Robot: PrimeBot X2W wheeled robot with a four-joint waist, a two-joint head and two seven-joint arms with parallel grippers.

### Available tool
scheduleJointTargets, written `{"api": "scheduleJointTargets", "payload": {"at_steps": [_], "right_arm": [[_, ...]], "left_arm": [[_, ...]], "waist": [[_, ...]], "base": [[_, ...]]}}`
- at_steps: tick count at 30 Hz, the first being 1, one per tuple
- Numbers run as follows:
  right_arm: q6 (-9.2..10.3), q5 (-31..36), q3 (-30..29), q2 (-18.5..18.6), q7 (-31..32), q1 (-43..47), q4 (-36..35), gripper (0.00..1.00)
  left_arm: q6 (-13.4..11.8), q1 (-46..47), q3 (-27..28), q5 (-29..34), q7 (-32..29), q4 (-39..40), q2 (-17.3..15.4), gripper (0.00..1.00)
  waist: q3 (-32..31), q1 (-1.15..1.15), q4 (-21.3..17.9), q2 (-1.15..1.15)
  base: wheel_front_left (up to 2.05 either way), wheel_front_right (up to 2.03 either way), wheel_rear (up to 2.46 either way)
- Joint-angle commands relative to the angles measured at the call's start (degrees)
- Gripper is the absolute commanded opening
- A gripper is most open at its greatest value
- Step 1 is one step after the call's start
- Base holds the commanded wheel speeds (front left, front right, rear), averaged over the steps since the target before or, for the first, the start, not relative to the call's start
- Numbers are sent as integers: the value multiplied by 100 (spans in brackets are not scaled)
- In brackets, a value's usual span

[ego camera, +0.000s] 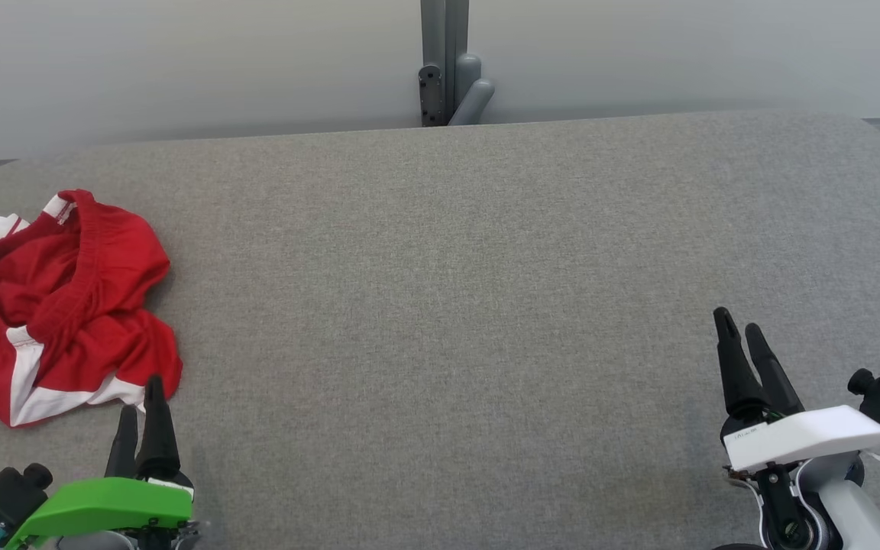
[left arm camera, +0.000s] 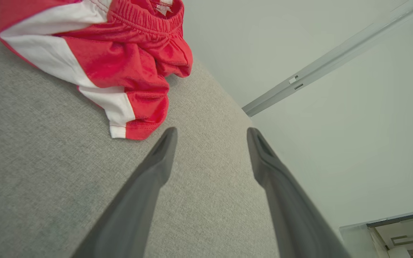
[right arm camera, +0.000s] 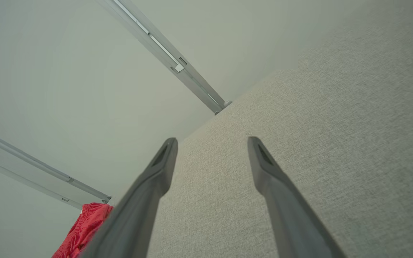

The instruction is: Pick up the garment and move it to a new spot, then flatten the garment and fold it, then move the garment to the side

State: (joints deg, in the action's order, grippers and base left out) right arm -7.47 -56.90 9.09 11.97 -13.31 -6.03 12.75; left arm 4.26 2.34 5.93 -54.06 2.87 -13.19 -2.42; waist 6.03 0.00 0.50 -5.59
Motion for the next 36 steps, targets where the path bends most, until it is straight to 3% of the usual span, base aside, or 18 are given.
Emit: {"api": "scheduleJointTargets", "payload": {"at_steps": [1,36], "right_arm": [[-1,332,-99,12,-47,-2,-27,100],[-2,3637,-823,-462,-114,275,126,100]], "left_arm": [[44,-17,25,262,62,45,-29,100],[115,-488,38,2965,660,188,-73,100]], "waist": [[2,0,-1,0],[20,0,25,0]], "base": [[0,0,0],[0,0,0]]}}
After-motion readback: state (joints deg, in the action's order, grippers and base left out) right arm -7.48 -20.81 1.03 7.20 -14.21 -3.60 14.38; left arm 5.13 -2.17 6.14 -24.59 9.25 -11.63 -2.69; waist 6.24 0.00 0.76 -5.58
